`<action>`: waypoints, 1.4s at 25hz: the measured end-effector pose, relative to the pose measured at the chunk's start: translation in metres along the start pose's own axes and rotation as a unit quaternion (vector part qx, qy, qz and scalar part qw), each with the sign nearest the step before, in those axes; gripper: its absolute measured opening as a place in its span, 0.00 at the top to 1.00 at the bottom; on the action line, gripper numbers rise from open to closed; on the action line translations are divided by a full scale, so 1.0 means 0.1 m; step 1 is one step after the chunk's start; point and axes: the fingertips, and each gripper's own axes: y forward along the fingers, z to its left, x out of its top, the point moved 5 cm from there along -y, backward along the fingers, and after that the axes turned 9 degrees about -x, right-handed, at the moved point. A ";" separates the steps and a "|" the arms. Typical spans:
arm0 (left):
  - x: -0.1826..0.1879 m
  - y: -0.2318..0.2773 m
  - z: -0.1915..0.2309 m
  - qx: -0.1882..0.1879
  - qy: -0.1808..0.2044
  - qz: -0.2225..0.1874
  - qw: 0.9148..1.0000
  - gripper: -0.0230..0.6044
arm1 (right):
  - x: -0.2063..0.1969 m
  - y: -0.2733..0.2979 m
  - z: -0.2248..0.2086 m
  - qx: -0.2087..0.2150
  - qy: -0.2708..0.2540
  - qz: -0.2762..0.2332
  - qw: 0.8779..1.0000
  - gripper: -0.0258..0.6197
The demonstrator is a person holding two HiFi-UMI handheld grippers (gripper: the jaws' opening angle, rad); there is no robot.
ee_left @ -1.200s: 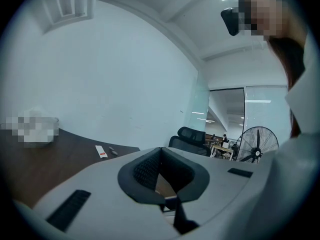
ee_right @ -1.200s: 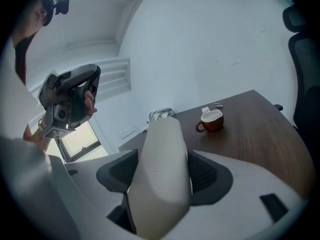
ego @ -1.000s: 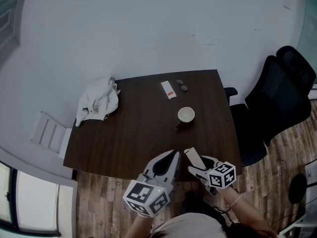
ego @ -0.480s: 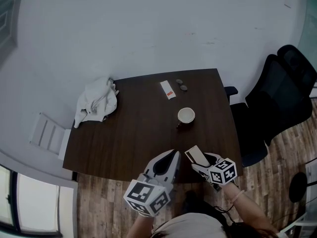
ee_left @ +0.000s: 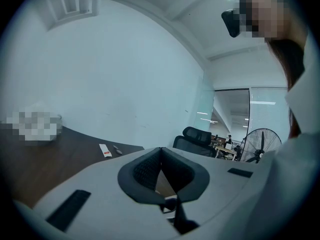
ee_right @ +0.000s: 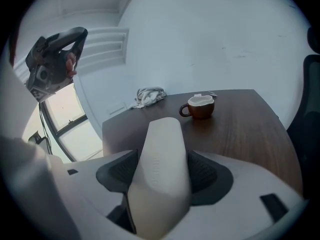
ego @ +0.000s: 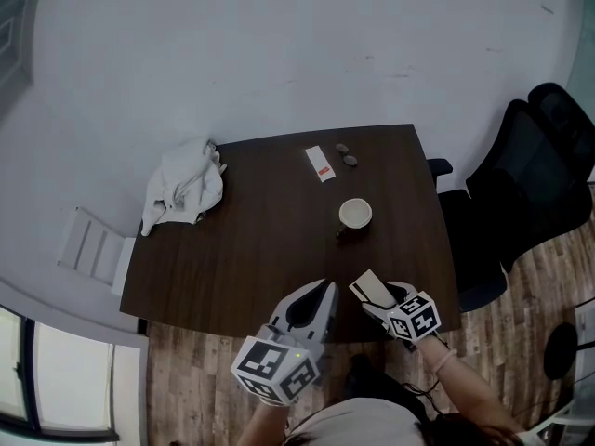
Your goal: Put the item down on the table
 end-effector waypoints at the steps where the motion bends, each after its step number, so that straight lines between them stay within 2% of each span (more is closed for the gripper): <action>1: -0.01 -0.01 0.00 0.000 0.000 -0.001 1.000 0.93 | -0.01 0.01 0.00 -0.002 -0.001 0.002 1.000 0.47; 10: 0.01 -0.05 -0.03 0.011 -0.007 -0.001 1.000 0.93 | -0.03 0.05 -0.03 -0.024 -0.037 0.021 0.999 0.47; 25: 0.00 -0.11 -0.08 0.016 -0.010 0.006 1.000 0.93 | -0.14 0.15 0.00 -0.038 -0.080 0.058 0.994 0.47; 32: -0.04 -0.10 -0.12 0.008 -0.015 0.013 1.000 0.93 | -0.20 0.21 0.07 -0.038 -0.100 0.104 0.989 0.46; 35: -0.05 -0.10 -0.13 0.007 -0.016 0.013 1.000 0.93 | -0.21 0.20 0.07 -0.043 -0.105 0.109 0.988 0.46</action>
